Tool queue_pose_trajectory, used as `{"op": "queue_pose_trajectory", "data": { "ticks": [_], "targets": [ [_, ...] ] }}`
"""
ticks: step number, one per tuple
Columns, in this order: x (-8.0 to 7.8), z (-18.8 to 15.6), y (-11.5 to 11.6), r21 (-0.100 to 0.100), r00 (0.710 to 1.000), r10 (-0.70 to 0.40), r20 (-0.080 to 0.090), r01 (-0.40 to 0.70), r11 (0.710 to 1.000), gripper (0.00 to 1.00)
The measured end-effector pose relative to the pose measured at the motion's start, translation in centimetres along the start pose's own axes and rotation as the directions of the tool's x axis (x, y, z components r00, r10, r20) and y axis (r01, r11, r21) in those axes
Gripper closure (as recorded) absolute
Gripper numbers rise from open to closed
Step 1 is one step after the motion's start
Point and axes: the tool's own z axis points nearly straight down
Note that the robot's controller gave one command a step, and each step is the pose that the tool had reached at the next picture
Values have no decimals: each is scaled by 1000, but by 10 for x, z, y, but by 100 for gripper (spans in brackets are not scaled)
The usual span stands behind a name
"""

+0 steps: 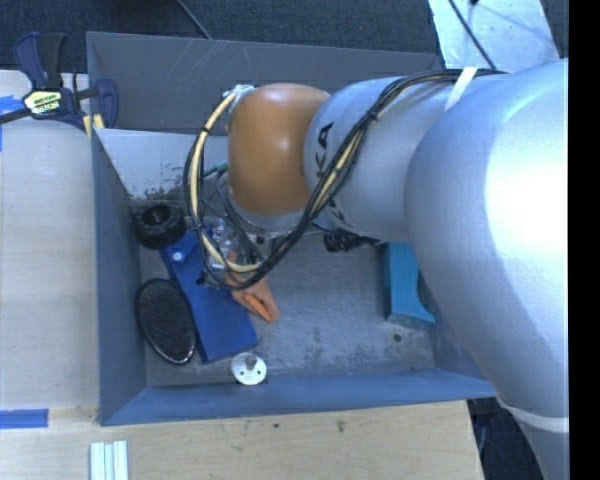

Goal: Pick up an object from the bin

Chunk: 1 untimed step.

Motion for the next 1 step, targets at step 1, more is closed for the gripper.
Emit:
{"op": "queue_pose_trajectory", "data": {
  "ticks": [1],
  "targets": [
    [13,-54,-33,1,997,79,0,-79,997,0]
  ]
}}
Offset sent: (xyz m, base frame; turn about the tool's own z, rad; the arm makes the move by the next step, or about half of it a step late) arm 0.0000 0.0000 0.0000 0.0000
